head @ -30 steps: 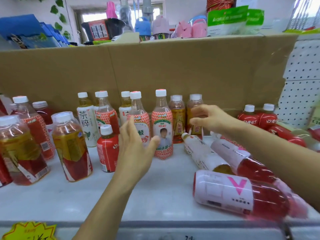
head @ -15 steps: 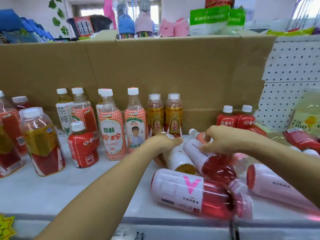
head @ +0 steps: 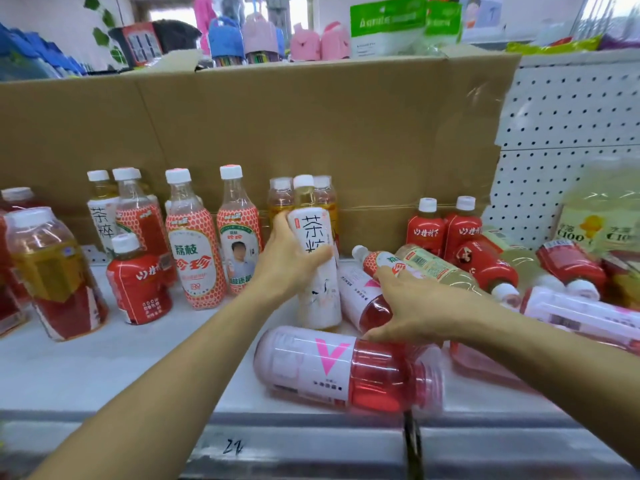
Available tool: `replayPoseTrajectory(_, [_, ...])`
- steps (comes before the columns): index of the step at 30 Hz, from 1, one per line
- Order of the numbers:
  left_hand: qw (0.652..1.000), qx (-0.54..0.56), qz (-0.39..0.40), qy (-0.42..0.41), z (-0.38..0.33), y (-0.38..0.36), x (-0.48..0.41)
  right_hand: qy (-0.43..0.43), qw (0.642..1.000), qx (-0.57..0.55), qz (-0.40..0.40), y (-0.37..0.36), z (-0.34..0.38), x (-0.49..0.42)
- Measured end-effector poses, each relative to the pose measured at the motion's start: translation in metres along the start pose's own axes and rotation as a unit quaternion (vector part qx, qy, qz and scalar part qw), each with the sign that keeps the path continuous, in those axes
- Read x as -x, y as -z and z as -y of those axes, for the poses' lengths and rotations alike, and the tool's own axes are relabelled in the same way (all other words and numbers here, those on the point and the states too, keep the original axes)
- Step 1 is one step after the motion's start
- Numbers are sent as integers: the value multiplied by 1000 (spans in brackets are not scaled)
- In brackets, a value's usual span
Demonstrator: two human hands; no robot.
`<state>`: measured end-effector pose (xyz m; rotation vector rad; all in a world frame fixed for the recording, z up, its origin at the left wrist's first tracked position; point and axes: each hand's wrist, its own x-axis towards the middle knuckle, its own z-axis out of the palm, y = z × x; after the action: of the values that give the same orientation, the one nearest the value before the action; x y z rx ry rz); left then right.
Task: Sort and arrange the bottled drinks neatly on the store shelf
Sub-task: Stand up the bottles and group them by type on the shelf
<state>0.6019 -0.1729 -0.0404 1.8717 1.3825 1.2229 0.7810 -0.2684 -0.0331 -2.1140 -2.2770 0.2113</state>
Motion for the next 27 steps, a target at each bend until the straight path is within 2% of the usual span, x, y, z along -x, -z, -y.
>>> replayPoseTrajectory(2, [995, -58, -21, -82, 3, 3, 6, 2, 999, -25, -22, -2, -1, 1])
replayPoseTrajectory(4, [990, -79, -35, -108, 10, 7, 9, 8, 998, -40, -49, -2, 0, 4])
replayPoseTrajectory(11, [998, -47, -9, -44, 21, 26, 4, -13, 997, -53, -63, 49, 2, 4])
replayPoseTrajectory(14, [997, -30, -39, -55, 20, 30, 14, -3, 990, -107, -90, 76, 3, -8])
replayPoseTrajectory(18, [989, -33, -99, -108, 8, 37, 46, 25, 970, -161, -179, 90, 9, -38])
replayPoseTrajectory(20, [989, -44, -60, -124, 4, 38, 59, 32, 959, -194, -204, 88, 15, -56])
replayPoseTrajectory(24, [979, -90, 120, -137, 2, 41, 65, 37, 931, -267, -245, 75, 25, -83])
replayPoseTrajectory(27, [953, -127, 239, -139, 6, 41, 67, 46, 915, -339, -216, 66, 29, -88])
